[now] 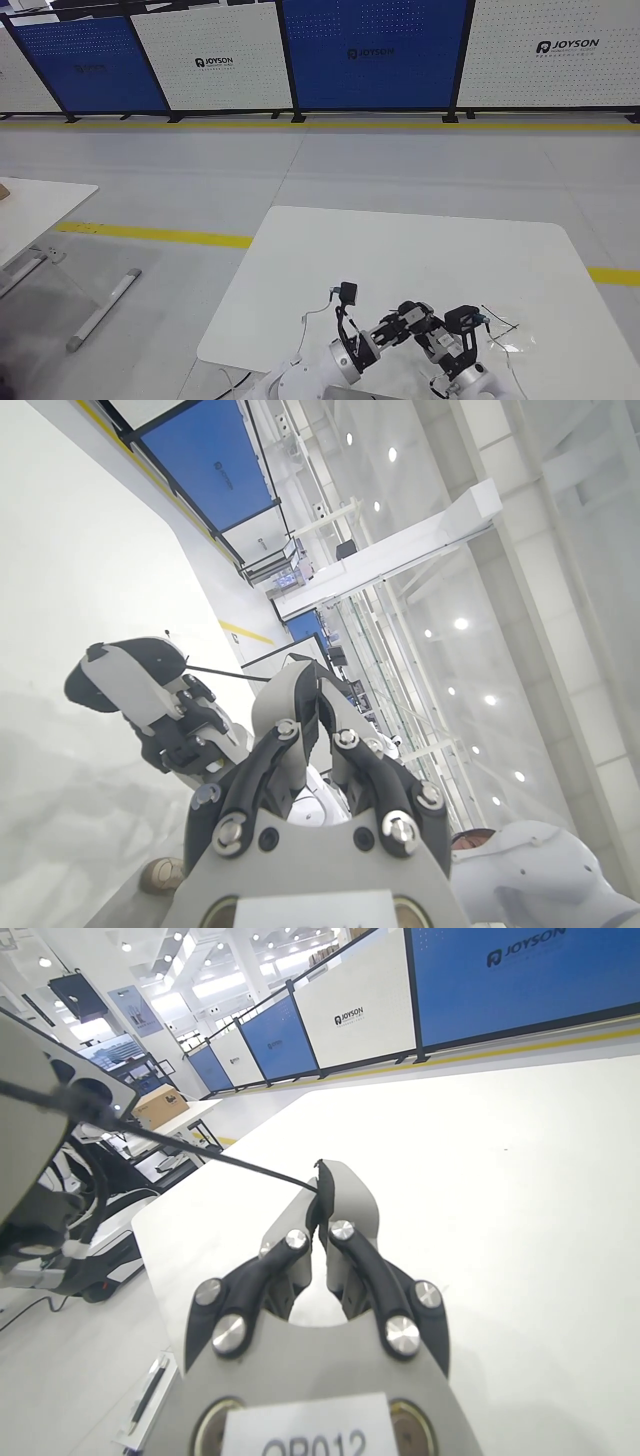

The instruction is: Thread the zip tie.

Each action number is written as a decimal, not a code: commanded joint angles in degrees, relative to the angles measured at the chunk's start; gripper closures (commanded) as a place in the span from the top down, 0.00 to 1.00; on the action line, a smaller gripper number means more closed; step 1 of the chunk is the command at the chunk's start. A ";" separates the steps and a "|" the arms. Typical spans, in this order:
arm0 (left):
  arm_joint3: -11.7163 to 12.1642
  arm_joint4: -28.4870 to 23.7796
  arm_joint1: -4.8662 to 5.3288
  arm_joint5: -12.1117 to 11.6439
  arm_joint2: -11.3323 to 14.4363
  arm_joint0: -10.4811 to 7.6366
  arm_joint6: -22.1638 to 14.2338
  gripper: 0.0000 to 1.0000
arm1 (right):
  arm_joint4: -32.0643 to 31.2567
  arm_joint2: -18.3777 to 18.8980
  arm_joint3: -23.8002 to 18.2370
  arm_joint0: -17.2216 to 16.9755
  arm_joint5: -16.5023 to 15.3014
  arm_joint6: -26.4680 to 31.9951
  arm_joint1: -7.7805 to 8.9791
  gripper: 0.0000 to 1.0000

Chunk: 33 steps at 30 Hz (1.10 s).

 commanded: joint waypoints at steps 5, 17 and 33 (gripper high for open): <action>-0.11 0.53 0.03 0.48 0.11 0.16 1.07 0.00 | 0.28 0.26 0.42 0.11 -0.46 -0.10 -0.02 0.00; 2.47 -4.72 -0.60 5.29 -2.53 -1.45 9.23 0.00 | 4.02 4.96 -2.82 -4.53 -3.70 -5.24 0.76 1.00; 6.74 -5.27 0.32 9.76 -9.47 0.88 11.42 0.00 | 16.09 12.09 -9.74 -12.35 -3.70 -13.90 3.99 1.00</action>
